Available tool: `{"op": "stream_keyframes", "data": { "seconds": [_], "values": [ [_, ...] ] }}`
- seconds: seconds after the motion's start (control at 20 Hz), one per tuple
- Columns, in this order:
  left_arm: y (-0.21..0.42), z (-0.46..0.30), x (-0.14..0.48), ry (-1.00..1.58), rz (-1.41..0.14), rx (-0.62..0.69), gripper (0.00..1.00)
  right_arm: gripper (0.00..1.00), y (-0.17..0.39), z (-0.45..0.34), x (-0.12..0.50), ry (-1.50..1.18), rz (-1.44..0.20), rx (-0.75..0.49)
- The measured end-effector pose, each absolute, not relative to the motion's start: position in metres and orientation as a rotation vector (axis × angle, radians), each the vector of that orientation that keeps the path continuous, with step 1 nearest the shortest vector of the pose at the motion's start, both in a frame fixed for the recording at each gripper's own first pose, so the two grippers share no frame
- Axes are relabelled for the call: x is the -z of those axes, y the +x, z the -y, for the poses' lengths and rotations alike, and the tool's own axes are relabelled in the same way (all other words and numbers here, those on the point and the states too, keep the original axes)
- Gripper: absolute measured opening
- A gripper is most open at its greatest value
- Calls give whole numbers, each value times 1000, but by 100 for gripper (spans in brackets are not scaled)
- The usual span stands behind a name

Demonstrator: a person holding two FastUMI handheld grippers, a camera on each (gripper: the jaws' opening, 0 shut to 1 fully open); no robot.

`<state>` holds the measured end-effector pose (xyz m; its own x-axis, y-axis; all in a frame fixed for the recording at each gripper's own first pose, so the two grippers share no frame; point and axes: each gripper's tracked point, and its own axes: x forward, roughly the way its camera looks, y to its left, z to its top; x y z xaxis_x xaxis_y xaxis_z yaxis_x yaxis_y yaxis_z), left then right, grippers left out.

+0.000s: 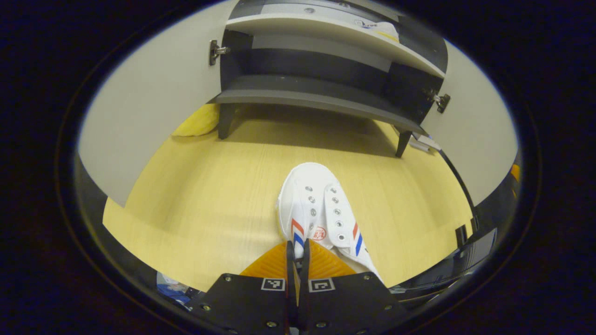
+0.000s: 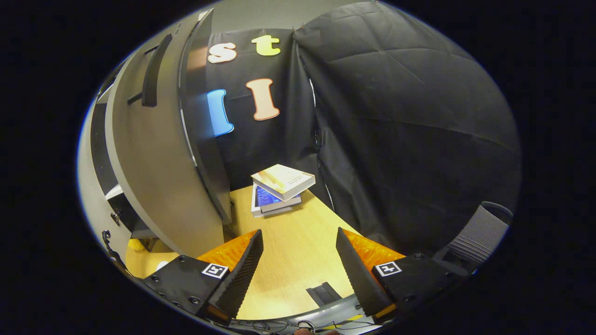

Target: Grab one shoe with the right hand and put it into the shoe cabinet, grab the other shoe with the left hand and put it into the shoe cabinet; then close the right door with the right hand and the left door with the left hand.

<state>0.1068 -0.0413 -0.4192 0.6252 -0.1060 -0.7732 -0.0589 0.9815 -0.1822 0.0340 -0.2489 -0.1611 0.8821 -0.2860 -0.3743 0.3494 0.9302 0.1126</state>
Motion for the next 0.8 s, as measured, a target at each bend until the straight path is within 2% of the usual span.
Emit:
{"op": "stream_keyframes", "data": {
  "seconds": [0.3,0.6,0.8],
  "values": [
    [111,17,346,-200,-718,-6,3,98,51,259,152,165,-337,317],
    [109,17,344,-144,-521,-10,3,98,64,263,145,156,-324,308],
    [111,19,346,-157,-444,13,3,98,65,263,145,160,-321,307]
  ]
}}
